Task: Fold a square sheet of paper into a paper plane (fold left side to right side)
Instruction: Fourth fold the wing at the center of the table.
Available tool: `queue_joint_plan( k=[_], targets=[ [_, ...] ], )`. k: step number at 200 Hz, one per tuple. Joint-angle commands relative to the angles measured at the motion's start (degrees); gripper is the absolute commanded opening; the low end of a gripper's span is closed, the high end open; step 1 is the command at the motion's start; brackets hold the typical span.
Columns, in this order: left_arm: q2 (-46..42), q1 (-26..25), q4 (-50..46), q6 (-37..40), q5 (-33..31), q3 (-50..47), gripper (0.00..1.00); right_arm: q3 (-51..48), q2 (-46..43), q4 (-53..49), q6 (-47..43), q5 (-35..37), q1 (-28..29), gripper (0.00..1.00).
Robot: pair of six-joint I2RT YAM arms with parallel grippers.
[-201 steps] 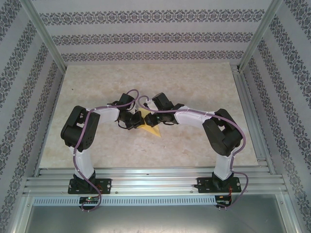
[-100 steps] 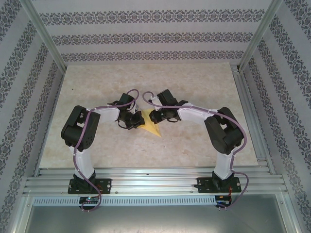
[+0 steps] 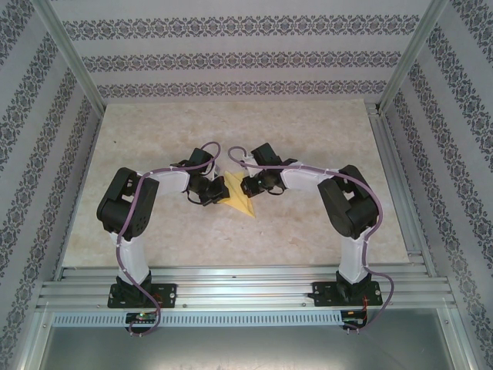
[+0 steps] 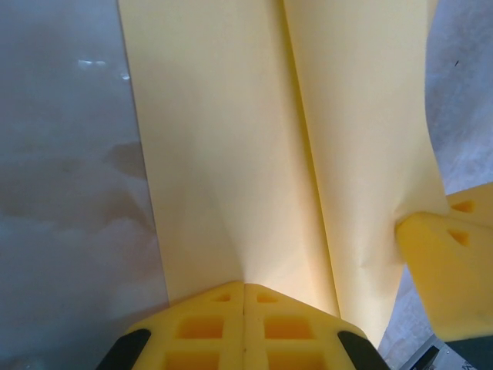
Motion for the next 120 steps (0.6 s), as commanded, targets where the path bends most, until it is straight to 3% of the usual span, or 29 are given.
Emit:
queue_joint_plan(
  k=[1, 120],
  targets=[
    [1.8, -0.9, -2.4, 1.4, -1.6, 0.5, 0.0, 0.6, 1.1, 1.0, 0.4, -0.1, -0.6, 0.0],
    [2.2, -0.9, -2.9, 1.6, -1.7, 1.0, 0.0, 2.6, 4.5, 0.6, 0.5, -1.0, -1.0, 0.0]
  ],
)
